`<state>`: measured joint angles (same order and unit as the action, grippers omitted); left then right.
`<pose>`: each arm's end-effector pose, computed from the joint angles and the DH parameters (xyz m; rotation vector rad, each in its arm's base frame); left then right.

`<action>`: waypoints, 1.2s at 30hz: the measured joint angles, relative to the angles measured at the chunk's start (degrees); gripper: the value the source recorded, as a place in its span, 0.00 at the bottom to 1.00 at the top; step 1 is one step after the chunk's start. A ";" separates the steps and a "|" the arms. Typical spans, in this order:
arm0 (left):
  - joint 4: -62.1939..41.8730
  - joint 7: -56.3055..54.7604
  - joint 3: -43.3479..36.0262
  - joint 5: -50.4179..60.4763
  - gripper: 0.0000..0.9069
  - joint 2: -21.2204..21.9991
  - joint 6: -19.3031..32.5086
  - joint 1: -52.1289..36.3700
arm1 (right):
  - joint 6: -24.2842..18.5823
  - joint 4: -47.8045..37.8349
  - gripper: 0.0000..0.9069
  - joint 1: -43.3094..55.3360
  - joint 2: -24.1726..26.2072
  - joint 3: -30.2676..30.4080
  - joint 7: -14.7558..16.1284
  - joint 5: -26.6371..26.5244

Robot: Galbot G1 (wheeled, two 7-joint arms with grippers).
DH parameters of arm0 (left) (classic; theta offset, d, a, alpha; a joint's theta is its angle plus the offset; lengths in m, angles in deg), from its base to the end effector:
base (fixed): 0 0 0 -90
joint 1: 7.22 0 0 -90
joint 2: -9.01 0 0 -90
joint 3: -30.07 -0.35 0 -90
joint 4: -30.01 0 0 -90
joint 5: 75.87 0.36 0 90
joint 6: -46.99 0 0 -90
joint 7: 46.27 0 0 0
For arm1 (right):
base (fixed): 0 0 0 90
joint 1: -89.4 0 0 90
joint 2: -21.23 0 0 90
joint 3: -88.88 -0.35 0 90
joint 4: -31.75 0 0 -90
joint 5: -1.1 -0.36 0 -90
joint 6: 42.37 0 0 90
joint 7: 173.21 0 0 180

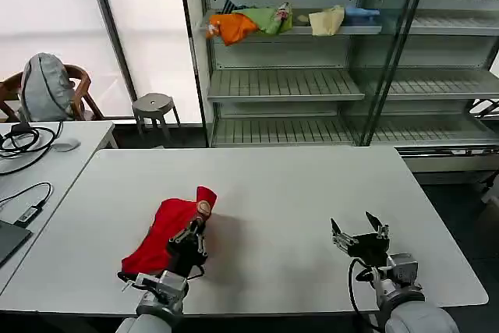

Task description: Fold and organize the clothes.

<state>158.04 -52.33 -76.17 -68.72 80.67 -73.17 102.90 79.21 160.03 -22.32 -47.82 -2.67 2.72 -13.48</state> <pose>0.2052 -0.0349 -0.2314 -0.2899 -2.8698 -0.5341 0.2196 -0.0525 -0.2122 0.1378 -2.8543 0.2001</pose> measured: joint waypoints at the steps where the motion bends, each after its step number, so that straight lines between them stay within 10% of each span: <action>1: -0.09 -0.81 -0.62 -2.37 0.03 0.57 -0.22 -0.47 | -0.30 -0.18 1.00 0.37 0.12 0.09 0.09 0.12; 10: -2.64 -7.14 -3.72 -18.33 0.03 6.28 -1.70 -5.44 | -2.21 -0.76 1.00 3.47 1.19 1.01 0.82 0.58; 11: -3.23 -7.81 -3.77 -19.71 1.00 7.02 -1.78 -6.11 | -2.29 -0.88 1.00 3.65 1.29 1.03 0.84 0.58; 25: -6.41 -8.27 -2.79 -37.92 1.00 10.91 1.37 -12.69 | -2.83 -2.95 1.00 6.58 1.35 2.25 1.23 1.36; 36: -3.18 -1.70 8.57 -44.17 1.00 4.70 6.07 -12.00 | -3.91 -5.85 1.00 9.66 0.21 4.78 1.60 2.37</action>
<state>154.86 -54.04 -67.60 -112.89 85.36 -67.09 90.90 75.30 154.18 -12.66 -47.61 2.11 4.32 -11.11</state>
